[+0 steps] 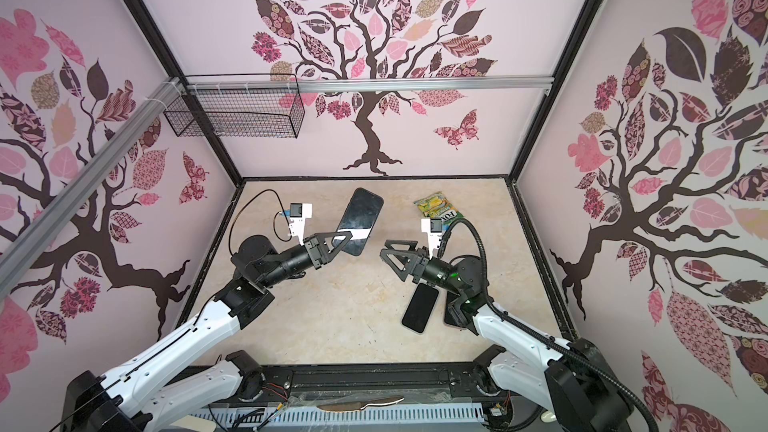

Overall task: Take the phone out of the phone case
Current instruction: 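Grasp the cased phone's other edge with the left gripper, right gripper still holding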

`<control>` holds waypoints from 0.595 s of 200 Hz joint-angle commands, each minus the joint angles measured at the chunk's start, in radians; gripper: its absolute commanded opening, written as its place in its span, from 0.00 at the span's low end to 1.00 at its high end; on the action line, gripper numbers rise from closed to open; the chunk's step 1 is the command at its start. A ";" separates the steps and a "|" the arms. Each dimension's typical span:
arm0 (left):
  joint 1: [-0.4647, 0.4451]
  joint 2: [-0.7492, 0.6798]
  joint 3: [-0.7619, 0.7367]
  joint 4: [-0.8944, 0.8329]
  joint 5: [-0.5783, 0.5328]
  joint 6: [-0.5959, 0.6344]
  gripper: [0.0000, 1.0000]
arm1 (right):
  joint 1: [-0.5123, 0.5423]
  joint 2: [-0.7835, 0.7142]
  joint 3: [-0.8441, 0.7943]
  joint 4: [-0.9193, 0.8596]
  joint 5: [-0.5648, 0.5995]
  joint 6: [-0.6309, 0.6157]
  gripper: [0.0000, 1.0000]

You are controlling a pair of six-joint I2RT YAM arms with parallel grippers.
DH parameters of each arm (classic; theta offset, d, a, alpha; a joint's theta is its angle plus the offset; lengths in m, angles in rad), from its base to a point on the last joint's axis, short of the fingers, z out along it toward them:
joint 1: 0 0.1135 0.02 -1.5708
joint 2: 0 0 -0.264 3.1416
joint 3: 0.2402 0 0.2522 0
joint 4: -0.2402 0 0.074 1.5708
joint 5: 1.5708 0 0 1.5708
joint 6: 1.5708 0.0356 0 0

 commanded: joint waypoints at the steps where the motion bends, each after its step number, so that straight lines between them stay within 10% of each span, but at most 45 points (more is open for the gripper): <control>1: 0.000 -0.005 -0.003 0.148 0.060 -0.035 0.00 | 0.010 0.053 0.062 0.179 -0.028 0.073 0.90; 119: -0.032 0.075 0.035 0.218 0.079 -0.040 0.00 | 0.062 0.216 0.161 0.340 -0.080 0.151 0.49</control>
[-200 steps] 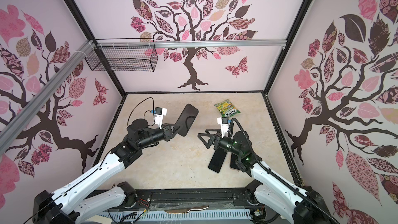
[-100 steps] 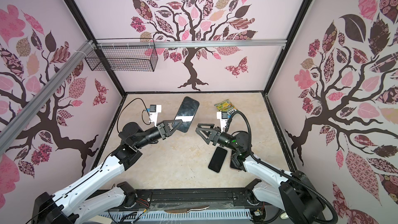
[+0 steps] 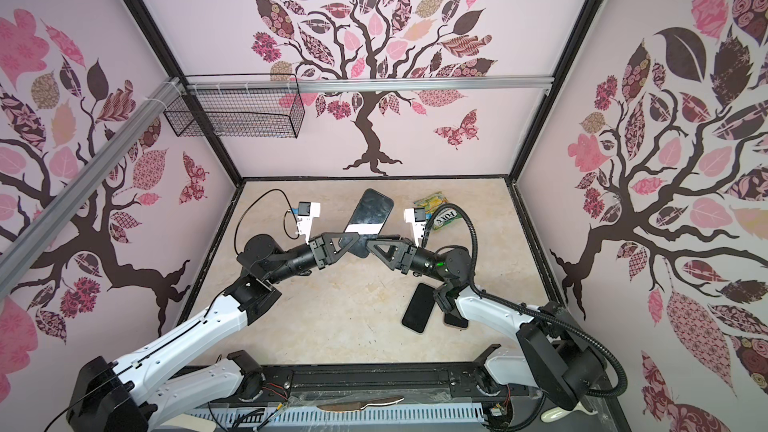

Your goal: Take the phone out of the phone case

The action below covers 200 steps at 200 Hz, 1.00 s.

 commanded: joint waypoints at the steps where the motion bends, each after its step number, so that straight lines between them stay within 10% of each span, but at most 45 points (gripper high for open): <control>1: -0.010 -0.001 0.035 0.106 0.009 0.003 0.00 | 0.007 0.015 0.050 0.123 -0.017 0.004 0.49; 200: -0.046 -0.041 0.037 0.067 -0.044 0.029 0.00 | 0.020 0.029 0.108 0.135 -0.049 0.053 0.19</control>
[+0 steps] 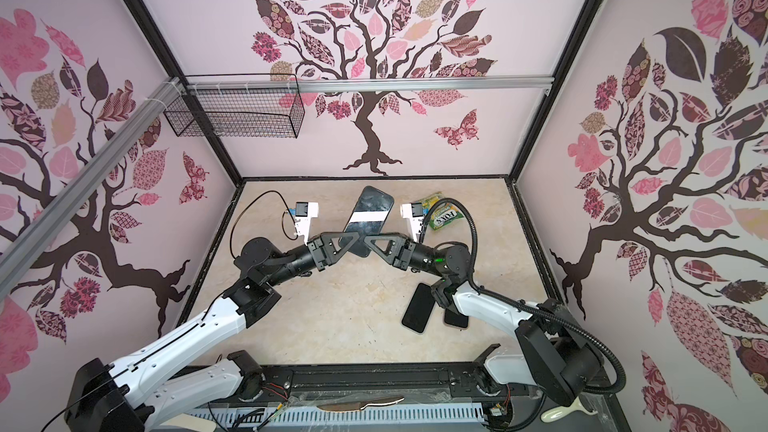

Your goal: Take the phone out of the phone case

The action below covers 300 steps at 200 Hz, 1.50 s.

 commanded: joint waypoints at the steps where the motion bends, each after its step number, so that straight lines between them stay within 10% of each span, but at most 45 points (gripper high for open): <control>1: -0.013 -0.011 0.037 0.039 -0.002 0.020 0.00 | 0.016 0.009 0.050 0.113 -0.015 0.001 0.19; 119: -0.022 -0.062 0.066 -0.101 -0.048 0.097 0.00 | 0.024 -0.053 0.050 0.007 -0.018 -0.078 0.00; 134: -0.020 -0.078 0.073 -0.131 -0.066 0.122 0.24 | 0.024 -0.083 0.054 -0.063 -0.018 -0.134 0.00; 188: 0.003 -0.180 0.104 -0.310 -0.155 0.295 0.68 | 0.023 -0.288 0.095 -0.587 0.094 -0.546 0.00; 242: 0.005 -0.254 0.093 -0.334 -0.134 0.537 0.77 | 0.022 -0.409 0.156 -0.900 0.147 -0.943 0.00; 300: -0.007 -0.253 0.156 -0.395 -0.075 0.852 0.65 | 0.023 -0.428 0.229 -1.092 0.229 -1.190 0.00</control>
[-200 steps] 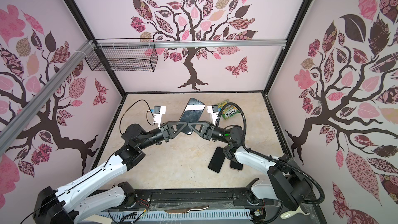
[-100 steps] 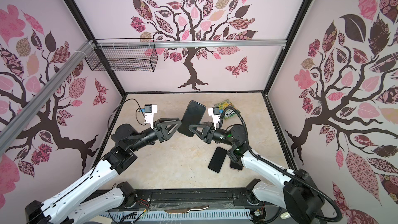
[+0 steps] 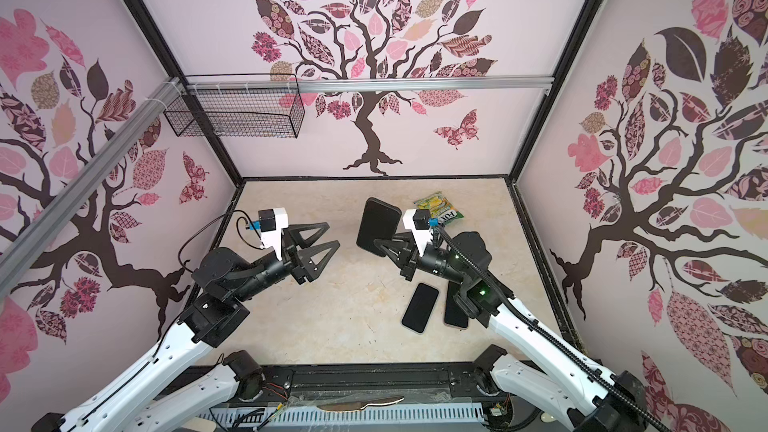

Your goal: Take the phone out of the phone case

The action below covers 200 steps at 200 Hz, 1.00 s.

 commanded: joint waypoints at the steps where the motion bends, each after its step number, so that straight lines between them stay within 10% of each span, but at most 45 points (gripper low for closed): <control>1: -0.011 0.002 0.084 -0.045 0.059 0.210 0.64 | 0.003 -0.029 0.056 -0.054 0.059 -0.159 0.00; 62: -0.147 0.072 0.180 -0.115 0.056 0.578 0.51 | 0.004 -0.038 0.042 -0.094 0.077 -0.261 0.00; 200: -0.174 0.089 0.172 -0.014 -0.023 0.541 0.44 | 0.004 -0.092 0.009 -0.117 -0.074 -0.320 0.00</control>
